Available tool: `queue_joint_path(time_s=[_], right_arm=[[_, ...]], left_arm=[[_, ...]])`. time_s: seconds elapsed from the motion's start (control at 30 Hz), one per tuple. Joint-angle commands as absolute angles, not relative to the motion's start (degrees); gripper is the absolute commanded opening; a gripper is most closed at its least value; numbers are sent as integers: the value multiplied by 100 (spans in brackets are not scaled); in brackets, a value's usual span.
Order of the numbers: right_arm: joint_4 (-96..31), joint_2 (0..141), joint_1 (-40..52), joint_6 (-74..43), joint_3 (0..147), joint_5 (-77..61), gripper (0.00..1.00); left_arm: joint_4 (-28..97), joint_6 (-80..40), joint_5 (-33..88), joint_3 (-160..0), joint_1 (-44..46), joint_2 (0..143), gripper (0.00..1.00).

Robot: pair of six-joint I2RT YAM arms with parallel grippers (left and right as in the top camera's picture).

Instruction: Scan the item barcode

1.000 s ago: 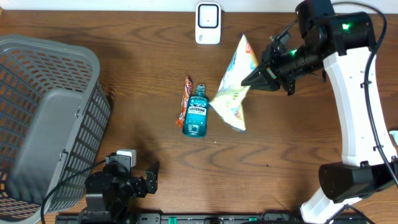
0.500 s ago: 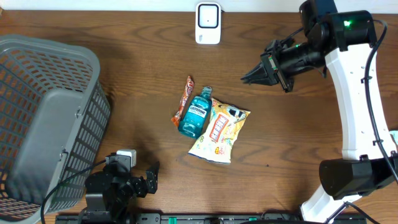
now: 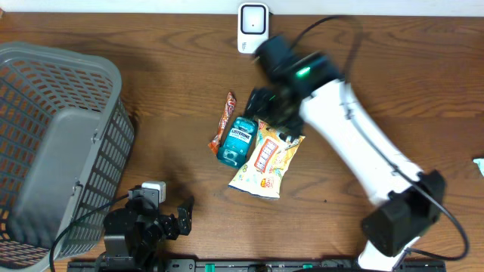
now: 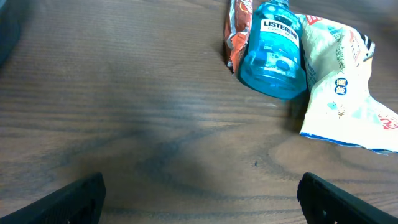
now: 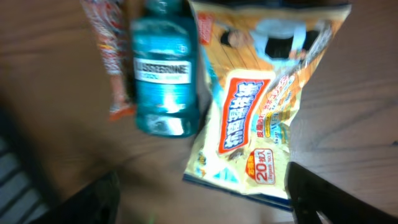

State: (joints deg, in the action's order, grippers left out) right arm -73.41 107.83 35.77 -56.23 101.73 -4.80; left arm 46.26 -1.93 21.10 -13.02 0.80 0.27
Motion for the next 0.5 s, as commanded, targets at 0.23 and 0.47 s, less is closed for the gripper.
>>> queue_joint_path(time_s=[0.23, 0.47], right_arm=[[-7102, 12221, 4012, -6119, 9776, 392, 72], [-7116, 12772, 4012, -5408, 9776, -97, 57]], left_arm=[[4901, -242, 2187, -1243, 60, 23, 98], [4901, -242, 2185, -1243, 60, 23, 98]])
